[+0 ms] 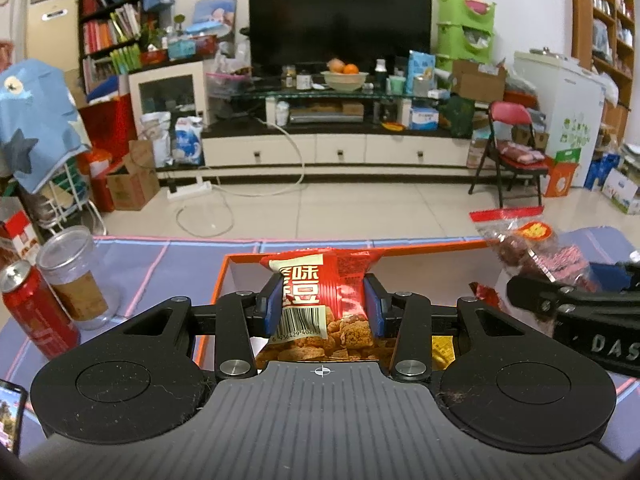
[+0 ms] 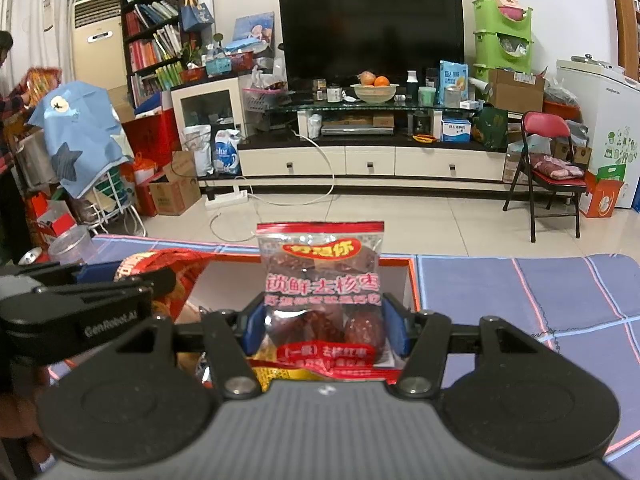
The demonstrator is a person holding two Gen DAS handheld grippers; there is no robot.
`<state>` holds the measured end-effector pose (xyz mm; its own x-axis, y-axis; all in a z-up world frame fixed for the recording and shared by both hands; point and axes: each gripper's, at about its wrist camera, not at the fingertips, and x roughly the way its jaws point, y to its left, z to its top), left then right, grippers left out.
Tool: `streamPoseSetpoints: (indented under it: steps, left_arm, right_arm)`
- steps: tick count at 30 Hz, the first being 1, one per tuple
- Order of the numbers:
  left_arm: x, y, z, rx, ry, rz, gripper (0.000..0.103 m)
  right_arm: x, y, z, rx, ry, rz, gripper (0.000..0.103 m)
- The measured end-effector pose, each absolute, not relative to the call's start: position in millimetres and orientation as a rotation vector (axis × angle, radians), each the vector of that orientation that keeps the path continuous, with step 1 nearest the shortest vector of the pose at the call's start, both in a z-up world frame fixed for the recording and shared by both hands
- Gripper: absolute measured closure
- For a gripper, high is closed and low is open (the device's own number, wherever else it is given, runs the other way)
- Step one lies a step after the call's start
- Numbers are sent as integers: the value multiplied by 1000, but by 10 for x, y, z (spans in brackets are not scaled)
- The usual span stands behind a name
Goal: Organize snacks
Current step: 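Carry both bags over the orange box and open both tools to release, then move both tools back to the snack pile beside the box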
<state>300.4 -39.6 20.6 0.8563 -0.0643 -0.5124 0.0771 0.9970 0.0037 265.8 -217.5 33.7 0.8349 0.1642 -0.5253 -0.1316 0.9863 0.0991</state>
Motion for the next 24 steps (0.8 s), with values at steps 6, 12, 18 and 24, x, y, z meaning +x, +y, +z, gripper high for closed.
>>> streamPoseSetpoints:
  steps: [6, 12, 18, 24]
  left_arm:
    - [2932, -405, 258, 53, 473, -100, 42]
    - [2723, -62, 477, -25, 433, -74, 42]
    - [2165, 424, 689, -44, 374, -81, 34]
    - [1318, 832, 425, 17, 423, -197, 34]
  right_arm:
    - [2636, -2167, 341, 39, 547, 155, 38]
    - [2413, -2324, 573, 50, 497, 140, 37]
    - [1575, -2469, 758, 79, 448, 181, 26]
    - [466, -2377, 337, 50, 539, 224, 12]
